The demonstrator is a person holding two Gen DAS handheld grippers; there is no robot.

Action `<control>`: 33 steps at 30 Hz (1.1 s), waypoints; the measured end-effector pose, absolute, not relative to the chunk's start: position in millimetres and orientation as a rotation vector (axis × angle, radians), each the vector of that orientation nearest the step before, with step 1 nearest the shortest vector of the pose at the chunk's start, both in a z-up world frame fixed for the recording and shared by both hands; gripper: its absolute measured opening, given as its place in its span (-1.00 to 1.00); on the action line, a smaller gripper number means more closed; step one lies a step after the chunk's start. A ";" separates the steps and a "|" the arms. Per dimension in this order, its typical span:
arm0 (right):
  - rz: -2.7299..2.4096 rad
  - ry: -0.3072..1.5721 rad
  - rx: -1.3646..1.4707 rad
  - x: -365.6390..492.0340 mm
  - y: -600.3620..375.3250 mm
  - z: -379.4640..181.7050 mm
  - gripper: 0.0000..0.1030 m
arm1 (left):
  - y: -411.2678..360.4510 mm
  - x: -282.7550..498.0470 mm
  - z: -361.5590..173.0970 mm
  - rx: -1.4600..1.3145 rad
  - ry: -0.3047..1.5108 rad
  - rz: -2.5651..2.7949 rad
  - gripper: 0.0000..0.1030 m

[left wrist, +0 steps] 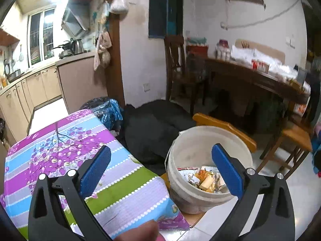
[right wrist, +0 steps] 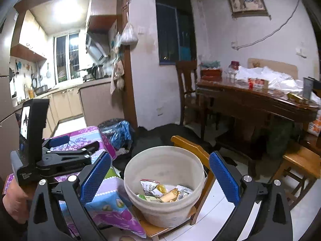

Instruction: Collect trash

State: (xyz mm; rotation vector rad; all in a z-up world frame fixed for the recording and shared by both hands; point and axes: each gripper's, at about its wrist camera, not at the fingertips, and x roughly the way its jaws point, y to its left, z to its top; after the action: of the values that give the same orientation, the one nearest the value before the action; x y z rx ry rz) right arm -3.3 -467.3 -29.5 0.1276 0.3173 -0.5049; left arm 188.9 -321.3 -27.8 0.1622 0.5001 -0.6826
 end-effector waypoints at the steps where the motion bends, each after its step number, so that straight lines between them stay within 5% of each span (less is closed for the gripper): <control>1: -0.513 0.306 0.127 -10.4 -457.4 -29.1 0.90 | -314.4 186.7 -25.1 0.160 0.487 -0.681 0.89; 15: -0.579 0.190 0.070 -100.5 -351.4 -41.0 0.90 | -187.1 120.0 13.2 0.017 0.292 -0.681 0.89; 33: -0.599 0.083 0.070 -187.7 -291.8 -47.3 0.90 | -135.0 14.4 -14.6 0.043 0.249 -0.730 0.89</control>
State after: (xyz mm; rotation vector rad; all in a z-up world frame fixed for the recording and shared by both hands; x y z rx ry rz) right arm -187.7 -291.8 -47.3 0.0701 0.0829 -0.5990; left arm 14.4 -135.0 -14.6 0.0428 0.2487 -0.7301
